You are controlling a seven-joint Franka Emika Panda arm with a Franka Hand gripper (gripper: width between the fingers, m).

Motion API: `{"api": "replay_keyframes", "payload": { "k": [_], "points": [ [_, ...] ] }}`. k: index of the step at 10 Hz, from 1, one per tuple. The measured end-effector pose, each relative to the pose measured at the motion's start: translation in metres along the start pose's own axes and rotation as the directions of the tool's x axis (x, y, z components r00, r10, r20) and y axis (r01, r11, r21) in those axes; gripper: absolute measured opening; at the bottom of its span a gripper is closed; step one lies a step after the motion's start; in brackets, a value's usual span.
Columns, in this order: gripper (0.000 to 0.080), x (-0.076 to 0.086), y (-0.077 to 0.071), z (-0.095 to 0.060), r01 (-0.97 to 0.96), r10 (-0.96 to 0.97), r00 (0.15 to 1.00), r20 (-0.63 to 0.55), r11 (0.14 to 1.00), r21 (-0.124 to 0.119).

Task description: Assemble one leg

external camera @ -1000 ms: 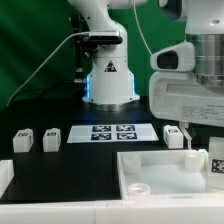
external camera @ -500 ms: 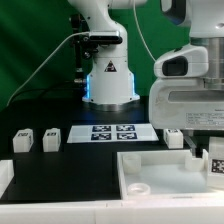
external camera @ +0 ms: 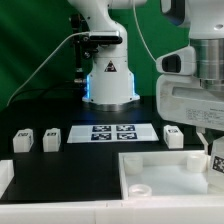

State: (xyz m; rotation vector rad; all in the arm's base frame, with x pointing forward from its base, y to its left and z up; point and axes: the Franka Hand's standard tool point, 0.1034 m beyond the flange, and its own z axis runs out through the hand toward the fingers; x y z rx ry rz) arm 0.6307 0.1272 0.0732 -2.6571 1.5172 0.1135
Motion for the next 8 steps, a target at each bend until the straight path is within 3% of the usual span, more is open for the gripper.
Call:
{"api": "replay_keyframes", "payload": {
  "k": [2,3,5,6,7,8],
  "points": [
    [0.0297,-0.0002,0.0001,0.0008,-0.227,0.227,0.974,0.007,0.974,0.001],
    [0.0295,0.0006,-0.0015,0.0014,-0.389,0.389,0.921,0.016,0.921,0.016],
    [0.0294,0.0023,-0.0014,0.0029,-0.628,0.625,0.778,0.057,0.773,0.088],
    [0.0294,0.0012,-0.0008,0.0036,-0.787,0.779,0.616,0.119,0.602,0.137],
    [0.0294,0.0004,-0.0015,0.0036,-0.829,0.817,0.558,0.145,0.541,0.144],
    [0.0303,0.0008,-0.0014,0.0033,-0.822,0.810,0.568,0.145,0.551,0.144]
  ]
}}
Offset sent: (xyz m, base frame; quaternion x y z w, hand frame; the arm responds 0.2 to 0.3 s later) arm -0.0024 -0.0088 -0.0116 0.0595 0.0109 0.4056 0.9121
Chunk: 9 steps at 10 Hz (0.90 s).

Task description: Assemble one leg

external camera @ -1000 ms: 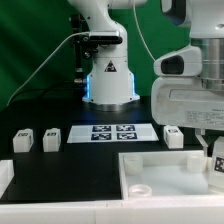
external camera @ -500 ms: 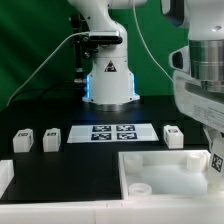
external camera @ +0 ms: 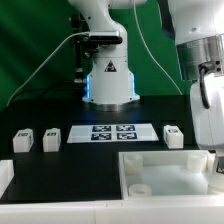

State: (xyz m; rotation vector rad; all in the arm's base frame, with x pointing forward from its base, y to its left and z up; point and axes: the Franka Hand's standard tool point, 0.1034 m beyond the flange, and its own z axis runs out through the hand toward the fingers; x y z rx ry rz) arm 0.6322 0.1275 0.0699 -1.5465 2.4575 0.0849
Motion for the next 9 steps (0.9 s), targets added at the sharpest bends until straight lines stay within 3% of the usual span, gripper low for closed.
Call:
{"api": "replay_keyframes", "payload": {
  "k": [1,2,3,4,5,6,8,9],
  "points": [
    [0.0303,-0.001,0.001,0.001,0.012,-0.012,1.000,0.002,1.000,-0.002],
    [0.0479,-0.001,0.002,0.001,0.030,-0.030,1.000,0.001,1.000,-0.002],
    [0.0479,-0.001,0.002,0.001,0.083,-0.083,0.997,0.002,0.997,-0.002],
    [0.0616,-0.002,0.005,0.002,0.117,-0.117,0.993,0.001,0.993,-0.015],
    [0.0639,-0.001,0.012,0.003,0.210,-0.210,0.978,0.003,0.976,-0.060],
    [0.0639,0.001,0.012,0.003,0.399,-0.399,0.917,0.016,0.914,-0.073],
    [0.0648,0.001,0.016,0.004,0.716,-0.717,0.696,0.038,0.688,-0.122],
    [0.0649,0.002,0.014,0.005,0.780,-0.781,0.623,0.046,0.616,-0.113]
  ]
}}
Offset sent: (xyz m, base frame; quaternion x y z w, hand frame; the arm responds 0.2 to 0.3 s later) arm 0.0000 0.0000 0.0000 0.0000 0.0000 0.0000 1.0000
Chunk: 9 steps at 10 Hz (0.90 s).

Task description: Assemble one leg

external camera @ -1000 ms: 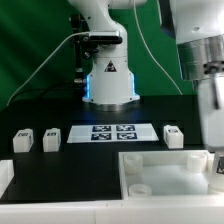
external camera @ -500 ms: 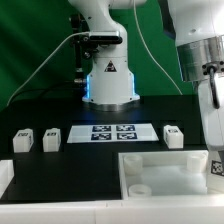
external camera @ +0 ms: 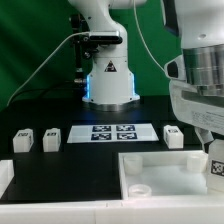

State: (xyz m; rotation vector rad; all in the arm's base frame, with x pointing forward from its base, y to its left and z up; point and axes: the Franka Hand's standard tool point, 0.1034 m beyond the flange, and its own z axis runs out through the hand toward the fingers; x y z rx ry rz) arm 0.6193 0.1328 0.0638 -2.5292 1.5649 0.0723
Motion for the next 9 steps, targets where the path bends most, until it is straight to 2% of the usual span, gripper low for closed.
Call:
{"api": "replay_keyframes", "payload": {
  "k": [1,2,3,4,5,6,7,8,9],
  "points": [
    [0.0649,0.0015,0.0006,0.0001,0.171,-0.171,0.985,-0.002,0.985,-0.002],
    [0.0649,0.0017,0.0007,0.0001,0.247,-0.247,0.969,-0.004,0.969,-0.004],
    [0.0649,0.0017,0.0007,0.0002,0.247,-0.247,0.969,-0.004,0.969,-0.004],
    [0.0549,0.0017,0.0008,0.0002,0.247,-0.247,0.969,-0.004,0.969,-0.004],
    [0.0549,0.0014,0.0007,0.0003,0.232,-0.232,0.973,-0.003,0.973,-0.003],
    [0.0349,-0.0009,-0.0001,0.0005,0.091,-0.091,0.996,0.006,0.996,0.004],
    [0.0212,-0.0029,-0.0008,0.0008,-0.049,0.049,0.999,0.013,0.999,0.007],
    [0.0212,-0.0037,-0.0010,0.0009,-0.125,0.125,0.992,0.015,0.992,0.006],
    [0.0056,-0.0061,-0.0018,0.0012,-0.286,0.286,0.958,0.026,0.958,0.006]
  ]
}}
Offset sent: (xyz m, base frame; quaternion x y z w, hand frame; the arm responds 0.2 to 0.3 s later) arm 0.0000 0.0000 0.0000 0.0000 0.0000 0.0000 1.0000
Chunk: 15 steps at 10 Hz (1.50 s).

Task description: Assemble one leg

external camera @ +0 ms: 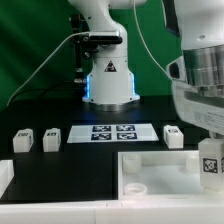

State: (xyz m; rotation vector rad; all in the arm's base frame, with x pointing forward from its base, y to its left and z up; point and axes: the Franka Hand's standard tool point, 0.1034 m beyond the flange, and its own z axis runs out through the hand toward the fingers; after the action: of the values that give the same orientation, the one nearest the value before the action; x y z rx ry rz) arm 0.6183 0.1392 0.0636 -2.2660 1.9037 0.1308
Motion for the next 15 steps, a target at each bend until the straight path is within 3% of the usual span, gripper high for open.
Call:
{"api": "replay_keyframes", "payload": {
  "k": [3,6,7,8,9,10,11,12,15],
  "points": [
    [0.0004,-0.007,-0.001,0.005,-0.393,0.393,0.919,0.027,0.920,-0.003],
    [0.0003,-0.008,-0.001,0.007,-0.387,0.386,0.922,0.032,0.922,0.006],
    [0.0085,-0.009,-0.001,0.007,-0.386,0.386,0.922,0.032,0.922,0.005],
    [0.0246,-0.010,0.002,0.005,-0.235,0.236,0.971,0.030,0.972,-0.016],
    [0.0246,-0.009,0.004,0.000,-0.040,0.041,0.998,0.039,0.999,-0.029],
    [0.0425,-0.005,0.003,-0.007,0.141,-0.139,0.989,0.050,0.989,-0.039],
    [0.0425,0.001,0.002,-0.011,0.334,-0.332,0.942,0.047,0.942,-0.041],
    [0.0594,0.006,0.003,-0.011,0.525,-0.524,0.851,0.037,0.850,-0.048],
    [0.0647,0.034,0.001,-0.004,0.784,-0.783,0.620,0.038,0.619,-0.036]
  ]
}}
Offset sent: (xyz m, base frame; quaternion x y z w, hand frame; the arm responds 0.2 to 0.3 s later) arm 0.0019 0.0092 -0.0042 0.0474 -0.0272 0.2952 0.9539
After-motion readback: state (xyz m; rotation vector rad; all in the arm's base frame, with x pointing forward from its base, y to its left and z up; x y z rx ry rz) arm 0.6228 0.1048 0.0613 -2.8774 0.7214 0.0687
